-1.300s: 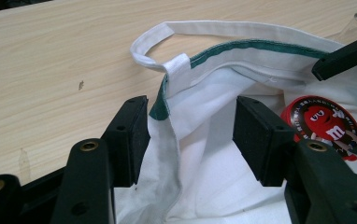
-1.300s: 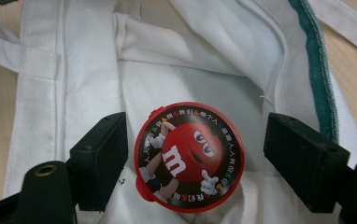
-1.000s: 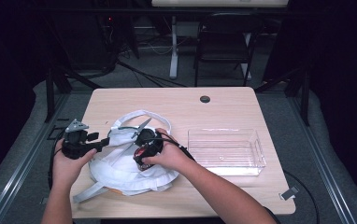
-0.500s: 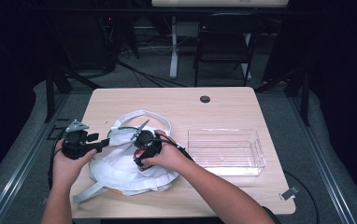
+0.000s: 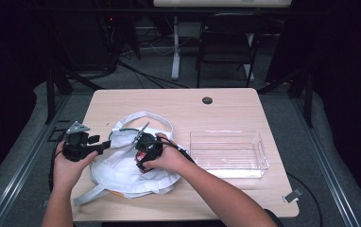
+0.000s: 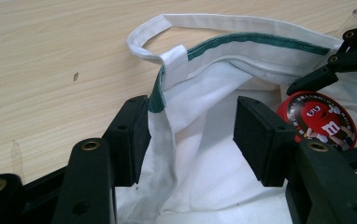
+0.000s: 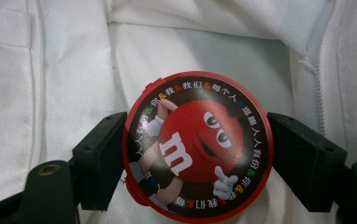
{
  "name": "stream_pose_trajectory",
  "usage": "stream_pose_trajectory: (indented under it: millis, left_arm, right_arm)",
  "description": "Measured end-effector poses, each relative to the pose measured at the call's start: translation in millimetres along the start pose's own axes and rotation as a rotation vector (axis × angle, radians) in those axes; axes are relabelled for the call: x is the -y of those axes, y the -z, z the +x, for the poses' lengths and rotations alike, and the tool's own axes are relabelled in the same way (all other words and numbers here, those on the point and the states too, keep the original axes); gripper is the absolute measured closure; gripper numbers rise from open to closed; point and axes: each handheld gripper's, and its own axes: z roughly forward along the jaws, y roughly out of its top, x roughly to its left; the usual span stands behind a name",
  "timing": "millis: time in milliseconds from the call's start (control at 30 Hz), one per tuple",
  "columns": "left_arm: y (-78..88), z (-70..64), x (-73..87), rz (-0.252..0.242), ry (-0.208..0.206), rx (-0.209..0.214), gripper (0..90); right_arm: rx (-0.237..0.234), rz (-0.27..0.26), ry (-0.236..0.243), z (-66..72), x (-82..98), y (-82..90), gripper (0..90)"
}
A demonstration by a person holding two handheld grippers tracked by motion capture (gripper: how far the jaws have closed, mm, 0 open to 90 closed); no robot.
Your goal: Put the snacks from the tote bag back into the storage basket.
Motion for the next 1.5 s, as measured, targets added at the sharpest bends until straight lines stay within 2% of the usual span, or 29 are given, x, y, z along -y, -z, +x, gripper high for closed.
stream_pose_trajectory:
  millis: [667, 1500]
  left_arm:
    - [-0.2, 0.9, 0.9, 0.01, 0.001, 0.001, 45.5]
    - [1.0, 3.0, 1.0, 0.009, 0.003, -0.002, 45.6]
  right_arm:
    - [-0.006, 0.04, 0.018, -0.8, 2.7, -5.7, 24.6]
    - [0.022, 0.04, 0.035, 3.1, 2.4, -5.2, 25.1]
